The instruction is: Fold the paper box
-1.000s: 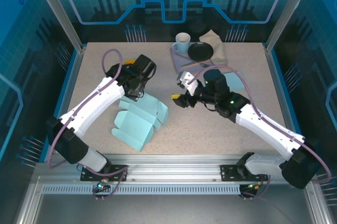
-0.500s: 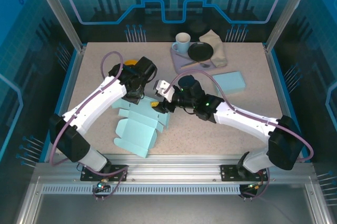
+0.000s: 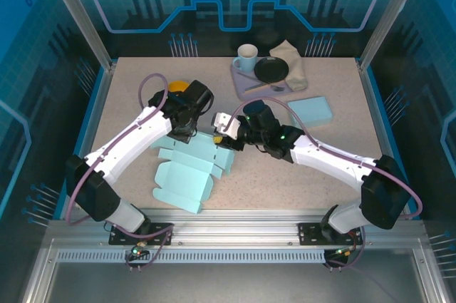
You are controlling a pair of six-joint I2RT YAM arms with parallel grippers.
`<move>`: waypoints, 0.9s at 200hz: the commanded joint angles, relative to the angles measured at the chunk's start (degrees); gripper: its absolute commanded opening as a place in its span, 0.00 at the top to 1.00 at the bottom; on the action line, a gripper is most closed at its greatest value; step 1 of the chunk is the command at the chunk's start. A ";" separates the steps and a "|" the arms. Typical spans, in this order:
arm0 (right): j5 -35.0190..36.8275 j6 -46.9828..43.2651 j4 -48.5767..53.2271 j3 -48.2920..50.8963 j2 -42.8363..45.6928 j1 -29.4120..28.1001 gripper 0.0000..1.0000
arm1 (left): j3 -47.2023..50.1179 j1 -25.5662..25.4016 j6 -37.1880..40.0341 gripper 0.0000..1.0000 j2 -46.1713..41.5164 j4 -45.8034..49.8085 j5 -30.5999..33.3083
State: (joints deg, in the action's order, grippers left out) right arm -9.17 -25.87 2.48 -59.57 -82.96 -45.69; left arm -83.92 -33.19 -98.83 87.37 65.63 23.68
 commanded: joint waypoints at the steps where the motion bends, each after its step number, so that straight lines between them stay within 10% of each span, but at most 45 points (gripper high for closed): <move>1: 0.17 -6.25 8.18 0.06 -0.53 1.48 0.56 | 0.40 -1.04 1.88 0.95 -2.23 0.67 -1.61; 68: 1.13 -5.51 10.01 -1.43 -2.86 1.49 0.67 | -1.11 -3.89 1.80 0.95 -1.04 0.04 -1.80; 113: 2.48 -6.19 8.75 -0.73 -2.94 1.88 1.00 | -0.46 -5.04 2.11 0.95 -1.36 -1.21 -2.58; 138: 2.40 -6.61 9.62 -0.93 -2.91 2.61 1.00 | 0.74 -5.04 3.19 0.93 -2.60 -3.00 -2.76; 180: 2.06 -7.89 12.46 -1.04 -1.01 6.65 1.00 | 4.05 -4.77 9.41 0.62 -10.33 -7.58 -0.46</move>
State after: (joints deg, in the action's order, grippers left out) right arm -8.19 -31.83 11.14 -60.12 -84.88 -41.98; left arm -81.47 -37.52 -94.67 83.61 60.23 22.37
